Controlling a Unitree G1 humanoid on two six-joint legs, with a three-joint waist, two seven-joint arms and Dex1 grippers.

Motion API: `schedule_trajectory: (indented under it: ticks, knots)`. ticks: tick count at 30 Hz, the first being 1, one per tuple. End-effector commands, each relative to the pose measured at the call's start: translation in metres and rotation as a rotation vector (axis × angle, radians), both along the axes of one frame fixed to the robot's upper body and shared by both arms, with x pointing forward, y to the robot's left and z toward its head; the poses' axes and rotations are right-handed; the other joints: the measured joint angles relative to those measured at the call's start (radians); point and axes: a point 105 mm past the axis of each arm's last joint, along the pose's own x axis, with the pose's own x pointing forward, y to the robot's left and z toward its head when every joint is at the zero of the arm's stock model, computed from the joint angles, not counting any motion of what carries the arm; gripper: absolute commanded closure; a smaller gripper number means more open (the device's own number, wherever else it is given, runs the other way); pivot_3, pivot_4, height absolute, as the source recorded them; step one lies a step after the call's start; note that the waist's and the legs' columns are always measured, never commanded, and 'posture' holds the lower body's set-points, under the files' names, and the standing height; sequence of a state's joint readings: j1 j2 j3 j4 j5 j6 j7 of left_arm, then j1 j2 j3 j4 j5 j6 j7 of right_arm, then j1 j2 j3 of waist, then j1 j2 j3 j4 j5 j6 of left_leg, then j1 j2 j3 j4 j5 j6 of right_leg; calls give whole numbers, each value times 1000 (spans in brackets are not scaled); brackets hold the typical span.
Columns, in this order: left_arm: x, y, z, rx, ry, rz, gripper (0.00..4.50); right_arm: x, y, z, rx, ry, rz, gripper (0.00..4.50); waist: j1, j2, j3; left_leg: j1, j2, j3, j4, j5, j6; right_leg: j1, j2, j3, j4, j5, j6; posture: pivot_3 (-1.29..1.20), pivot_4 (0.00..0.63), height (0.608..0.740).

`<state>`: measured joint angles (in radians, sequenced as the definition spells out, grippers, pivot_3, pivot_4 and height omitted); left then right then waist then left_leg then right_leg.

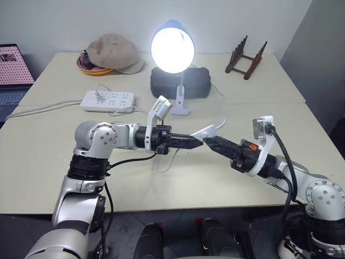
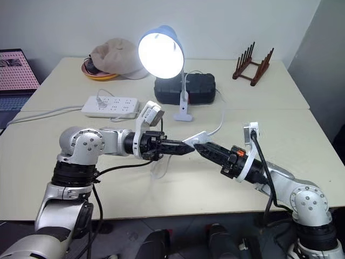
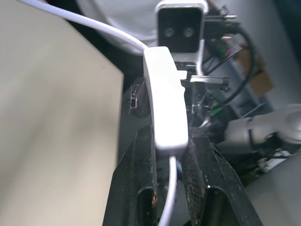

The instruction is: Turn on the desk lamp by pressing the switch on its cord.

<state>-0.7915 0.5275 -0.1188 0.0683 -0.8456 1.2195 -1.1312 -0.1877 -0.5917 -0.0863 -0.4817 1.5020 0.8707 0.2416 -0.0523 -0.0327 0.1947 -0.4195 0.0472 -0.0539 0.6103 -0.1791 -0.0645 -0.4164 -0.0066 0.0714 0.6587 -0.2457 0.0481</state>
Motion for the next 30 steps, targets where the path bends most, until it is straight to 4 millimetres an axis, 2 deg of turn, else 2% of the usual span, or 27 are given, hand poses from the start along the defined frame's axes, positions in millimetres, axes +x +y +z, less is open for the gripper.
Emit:
schedule_trajectory:
  ticks: [1,4,6,7,8,12,16,18,23,27,30]
  knots:
    - [17,1,1,72,-208,-2,4109,-10,-20,-3,-171,-105,-90,1569,4,0,0,0,0,0,0,0,0,0,0,0,0,0,0,0,150,740]
    - [30,2,-12,148,-327,14,4109,-12,-28,-6,-249,-146,-139,924,18,0,0,-4,0,1,0,0,0,-3,0,0,-1,0,0,0,150,740]
    - [50,3,-34,279,-493,36,4109,-15,-31,-8,-416,-264,-188,503,20,0,0,-5,0,1,0,0,0,-4,-1,1,-1,0,0,0,150,740]
    - [57,3,-43,333,-556,35,4109,-16,-32,-9,-484,-317,-201,437,20,0,0,-6,-1,1,0,0,0,-4,-1,1,-1,0,0,0,150,740]
    - [62,4,-48,365,-595,30,4109,-17,-31,-9,-524,-351,-208,111,23,1,0,-5,0,1,0,0,0,-5,-1,1,-1,0,0,0,150,740]
    - [74,3,-71,467,-743,-22,4109,-12,-27,-19,-602,-428,-234,16,20,0,0,-6,0,2,0,0,0,-5,0,1,-2,0,0,0,150,740]
    - [77,-1,-77,464,-771,-52,4109,-9,-29,-32,-651,-436,-238,16,22,0,0,-8,0,2,0,0,0,-6,0,0,-2,0,0,0,150,740]
    - [77,0,-75,447,-768,-65,3409,-9,-31,-33,-652,-439,-239,0,22,0,0,-9,0,1,1,0,0,-6,0,0,-3,0,1,0,150,740]
    - [78,6,-68,437,-766,-63,2419,-6,-35,-35,-649,-443,-246,0,20,0,0,-9,0,1,1,0,0,-6,0,0,-2,0,1,0,150,740]
    - [76,32,-50,427,-745,-5,1879,-4,-39,-42,-654,-430,-199,0,14,0,0,-8,0,1,1,0,0,-6,0,0,-1,1,1,0,150,740]
    - [71,56,-44,467,-746,32,1256,-1,-42,-41,-654,-434,-178,0,9,0,0,-7,0,1,1,0,0,-6,0,0,1,1,1,0,150,740]
